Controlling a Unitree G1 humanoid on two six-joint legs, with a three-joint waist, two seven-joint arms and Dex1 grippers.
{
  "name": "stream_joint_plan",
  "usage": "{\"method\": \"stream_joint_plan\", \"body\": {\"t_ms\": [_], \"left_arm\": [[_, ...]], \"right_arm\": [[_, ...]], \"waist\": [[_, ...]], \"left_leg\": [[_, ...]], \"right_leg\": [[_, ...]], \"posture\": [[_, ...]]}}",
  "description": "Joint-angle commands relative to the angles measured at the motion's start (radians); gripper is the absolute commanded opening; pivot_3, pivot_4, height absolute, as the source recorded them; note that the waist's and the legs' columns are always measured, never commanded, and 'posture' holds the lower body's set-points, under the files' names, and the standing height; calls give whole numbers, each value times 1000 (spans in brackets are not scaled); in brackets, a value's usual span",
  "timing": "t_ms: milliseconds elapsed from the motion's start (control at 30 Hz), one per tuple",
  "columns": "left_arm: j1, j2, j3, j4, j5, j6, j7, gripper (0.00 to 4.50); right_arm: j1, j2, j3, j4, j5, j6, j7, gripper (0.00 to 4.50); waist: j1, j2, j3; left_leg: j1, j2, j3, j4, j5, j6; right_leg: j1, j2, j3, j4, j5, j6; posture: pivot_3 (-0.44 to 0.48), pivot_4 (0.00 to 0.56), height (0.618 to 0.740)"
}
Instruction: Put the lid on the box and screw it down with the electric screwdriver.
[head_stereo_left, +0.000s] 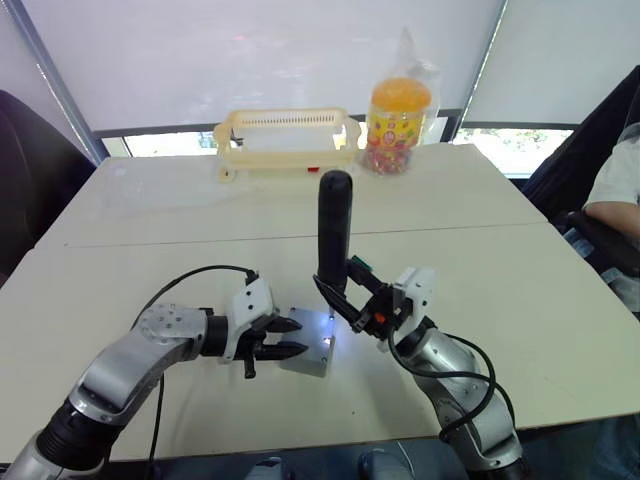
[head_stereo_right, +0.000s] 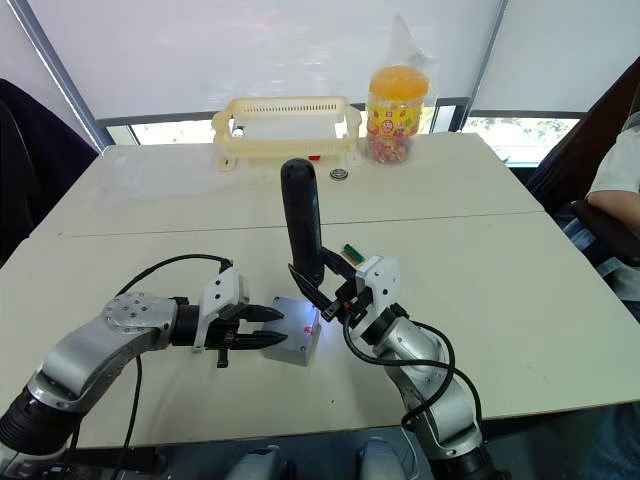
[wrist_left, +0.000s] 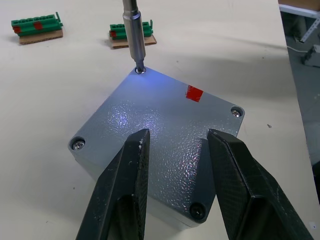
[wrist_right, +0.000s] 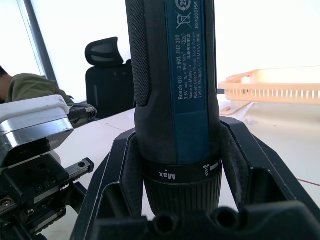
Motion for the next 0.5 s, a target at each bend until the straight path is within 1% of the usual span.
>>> {"method": "stream_joint_plan", "body": {"t_ms": [33, 500], "left_arm": [[7, 5, 5, -12, 3, 15, 5, 1829], [-1, 3, -2, -6, 4, 16, 4, 1829]], "right_arm": [[44, -24, 16, 86, -42, 35, 4, 1769], [32, -25, 4, 92, -54, 23, 2, 1769]], "waist": [[0, 0, 0], [0, 0, -1]], "left_leg": [[0, 0, 0, 0, 0, 0], [0, 0, 0, 0, 0, 0]], "right_leg": [[0, 0, 0, 0, 0, 0], [0, 0, 0, 0, -1, 0]], "posture": [[0, 150, 740], [0, 150, 740]]}}
